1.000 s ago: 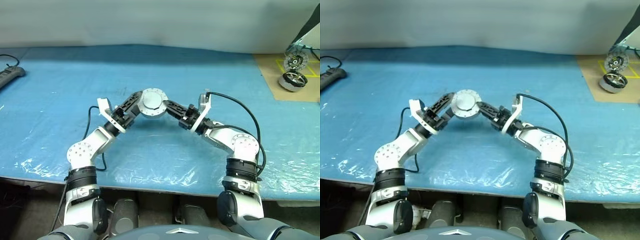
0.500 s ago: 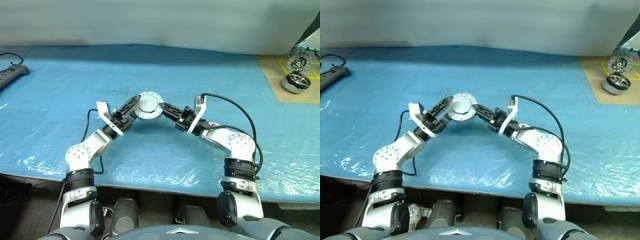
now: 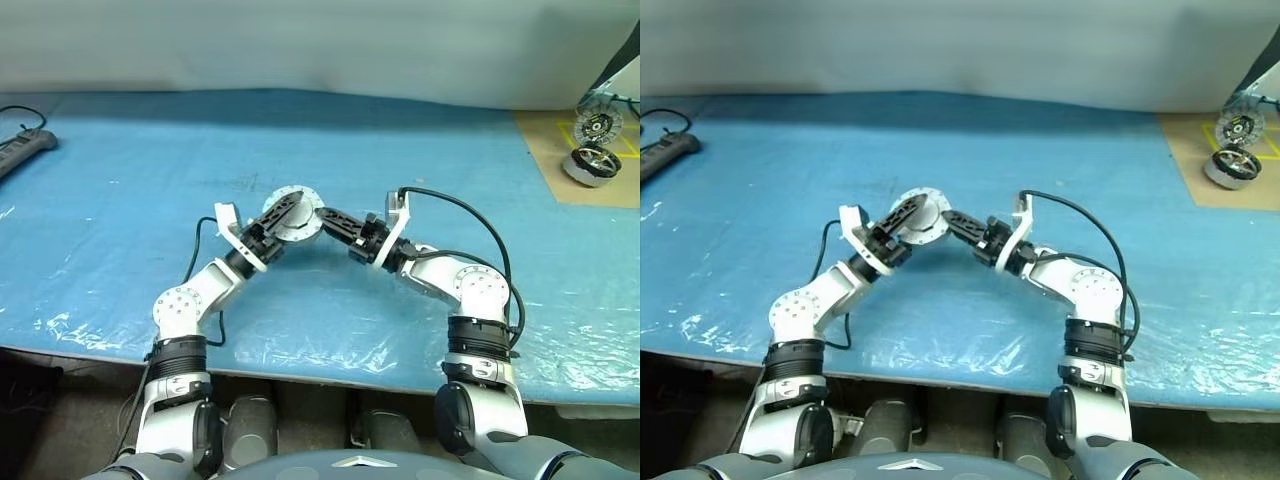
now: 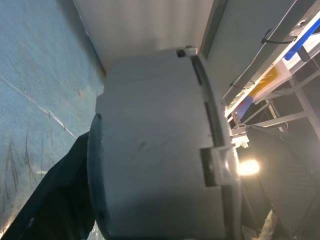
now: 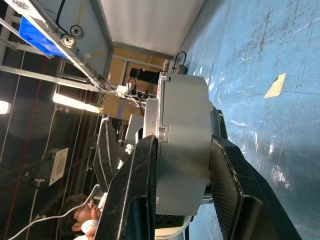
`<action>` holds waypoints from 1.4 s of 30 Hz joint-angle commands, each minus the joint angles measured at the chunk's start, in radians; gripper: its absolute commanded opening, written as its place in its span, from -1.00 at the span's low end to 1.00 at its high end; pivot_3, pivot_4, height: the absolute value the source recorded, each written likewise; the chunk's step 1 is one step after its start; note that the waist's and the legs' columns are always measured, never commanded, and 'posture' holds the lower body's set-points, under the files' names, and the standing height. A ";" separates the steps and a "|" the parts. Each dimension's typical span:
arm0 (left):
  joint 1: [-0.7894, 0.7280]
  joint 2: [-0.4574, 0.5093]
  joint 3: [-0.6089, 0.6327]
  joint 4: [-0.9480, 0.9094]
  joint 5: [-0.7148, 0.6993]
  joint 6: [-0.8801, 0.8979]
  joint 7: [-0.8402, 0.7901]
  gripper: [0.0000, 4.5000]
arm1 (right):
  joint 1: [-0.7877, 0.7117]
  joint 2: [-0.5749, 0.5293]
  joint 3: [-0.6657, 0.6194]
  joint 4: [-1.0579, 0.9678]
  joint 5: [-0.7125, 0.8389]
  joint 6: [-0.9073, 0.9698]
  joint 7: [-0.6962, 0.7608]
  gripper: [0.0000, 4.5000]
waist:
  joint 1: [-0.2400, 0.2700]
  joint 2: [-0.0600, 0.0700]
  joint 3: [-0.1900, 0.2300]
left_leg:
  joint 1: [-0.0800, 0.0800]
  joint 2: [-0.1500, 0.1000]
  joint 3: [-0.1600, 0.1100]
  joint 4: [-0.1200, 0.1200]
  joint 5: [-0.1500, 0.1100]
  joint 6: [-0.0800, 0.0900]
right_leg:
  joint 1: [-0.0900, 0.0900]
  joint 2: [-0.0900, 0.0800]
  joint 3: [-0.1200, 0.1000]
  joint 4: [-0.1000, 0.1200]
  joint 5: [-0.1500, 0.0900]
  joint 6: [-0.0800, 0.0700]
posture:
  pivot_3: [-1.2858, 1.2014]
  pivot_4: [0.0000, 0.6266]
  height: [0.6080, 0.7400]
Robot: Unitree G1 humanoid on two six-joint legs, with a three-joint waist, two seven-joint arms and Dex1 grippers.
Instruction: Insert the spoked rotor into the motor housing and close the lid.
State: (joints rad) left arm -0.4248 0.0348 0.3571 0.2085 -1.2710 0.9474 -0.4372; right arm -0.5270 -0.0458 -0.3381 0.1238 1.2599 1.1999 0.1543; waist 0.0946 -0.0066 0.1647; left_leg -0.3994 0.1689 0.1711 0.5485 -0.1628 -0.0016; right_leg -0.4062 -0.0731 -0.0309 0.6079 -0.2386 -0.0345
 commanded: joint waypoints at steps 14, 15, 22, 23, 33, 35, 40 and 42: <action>0.006 -0.022 0.012 -0.090 -0.042 -0.016 0.009 0.10 | -0.016 0.017 0.016 -0.049 -0.036 -0.091 0.002 -0.50 | 0.000 0.000 0.000 | -0.001 0.000 0.000 0.002 0.000 0.000 | 0.000 0.000 0.000 0.000 0.000 0.001 | 0.03 -0.52 1.00; 0.006 -0.022 0.012 -0.095 -0.044 -0.017 0.005 0.10 | -0.014 0.019 0.019 -0.057 -0.054 -0.111 -0.007 -0.50 | -0.001 0.000 0.000 | -0.001 0.000 0.000 0.002 0.000 0.000 | 0.000 0.000 0.000 0.000 0.000 0.001 | 0.03 -0.52 1.00; -0.026 -0.019 0.003 -0.060 0.001 -0.058 0.042 0.10 | 0.005 0.020 0.047 -0.103 -0.095 -0.225 0.128 0.07 | 0.001 0.000 0.000 | -0.003 0.000 -0.001 0.004 0.000 0.000 | 0.000 0.000 0.000 0.001 0.001 0.002 | 0.03 -0.52 1.00; -0.033 -0.020 0.007 -0.055 0.007 -0.071 0.040 0.10 | 0.004 0.016 0.047 -0.094 -0.084 -0.207 0.118 0.23 | 0.001 0.000 0.000 | -0.003 0.000 -0.001 0.004 0.000 0.000 | 0.000 0.000 0.000 0.000 0.001 0.002 | 0.03 -0.52 1.00; -0.131 0.018 0.057 0.044 0.124 -0.248 0.021 0.10 | -0.011 -0.017 0.052 -0.038 -0.165 -0.219 0.033 0.67 | 0.000 0.000 0.000 | -0.003 0.000 -0.001 0.006 0.000 0.000 | 0.000 0.000 0.000 0.001 0.002 0.001 | 0.03 -0.52 1.00; -0.164 0.037 0.059 0.109 0.229 -0.373 0.034 0.10 | -0.001 -0.047 0.093 -0.035 -0.300 -0.313 0.016 0.67 | 0.001 0.000 0.000 | -0.003 0.000 -0.001 0.006 0.000 0.000 | 0.000 0.000 0.000 0.001 0.002 0.002 | 0.03 -0.52 1.00; -0.246 0.104 0.042 0.363 0.445 -0.620 -0.016 0.10 | 0.053 -0.099 0.150 -0.124 -0.399 -0.371 0.071 0.67 | -0.001 0.000 0.000 | -0.004 0.000 -0.003 0.008 0.000 0.000 | 0.001 0.000 0.000 0.000 0.003 0.004 | 0.03 -0.52 1.00; -0.275 0.115 0.053 0.432 0.455 -0.637 -0.062 0.10 | 0.072 -0.103 0.165 -0.160 -0.406 -0.364 0.082 0.67 | 0.001 -0.001 0.000 | -0.005 -0.001 -0.005 0.008 0.000 0.000 | 0.001 0.000 -0.001 0.000 0.004 0.005 | 0.03 -0.52 1.00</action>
State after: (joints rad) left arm -0.6432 0.1462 0.4065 0.6355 -0.8253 0.3520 -0.4326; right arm -0.4470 -0.1497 -0.1921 0.0415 0.8505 0.8393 0.2135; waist 0.0955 -0.0072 0.1651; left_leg -0.4046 0.1678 0.1659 0.5569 -0.1629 -0.0011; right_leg -0.4057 -0.0731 -0.0317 0.6075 -0.2345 -0.0291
